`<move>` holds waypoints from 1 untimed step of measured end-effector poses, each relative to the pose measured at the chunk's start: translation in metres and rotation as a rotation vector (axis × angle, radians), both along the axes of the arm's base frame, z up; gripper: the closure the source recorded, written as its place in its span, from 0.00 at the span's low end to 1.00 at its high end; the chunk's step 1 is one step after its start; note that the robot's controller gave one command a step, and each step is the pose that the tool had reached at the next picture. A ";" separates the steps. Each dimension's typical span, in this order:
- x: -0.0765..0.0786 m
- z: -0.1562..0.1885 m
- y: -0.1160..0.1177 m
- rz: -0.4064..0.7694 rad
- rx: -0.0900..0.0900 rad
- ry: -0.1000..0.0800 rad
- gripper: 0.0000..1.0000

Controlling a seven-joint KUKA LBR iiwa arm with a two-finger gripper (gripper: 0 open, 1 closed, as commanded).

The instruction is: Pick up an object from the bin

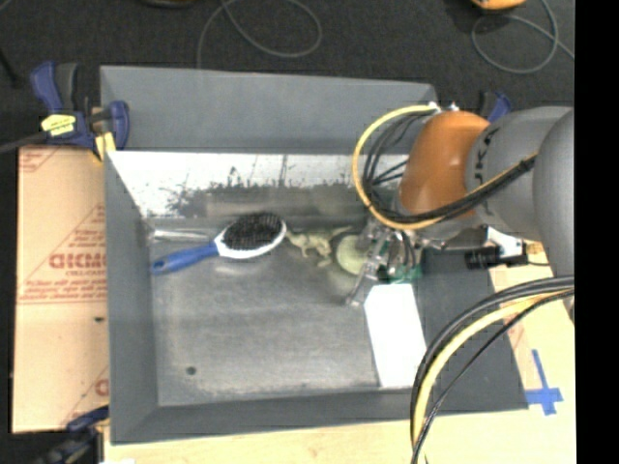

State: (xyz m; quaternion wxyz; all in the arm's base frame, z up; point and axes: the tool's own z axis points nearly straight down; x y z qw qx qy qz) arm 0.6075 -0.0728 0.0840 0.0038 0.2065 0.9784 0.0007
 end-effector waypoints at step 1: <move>0.023 -0.008 -0.038 0.401 -0.002 -0.008 1.00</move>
Offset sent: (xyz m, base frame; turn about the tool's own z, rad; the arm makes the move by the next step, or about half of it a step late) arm 0.0000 0.0000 0.0000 0.0000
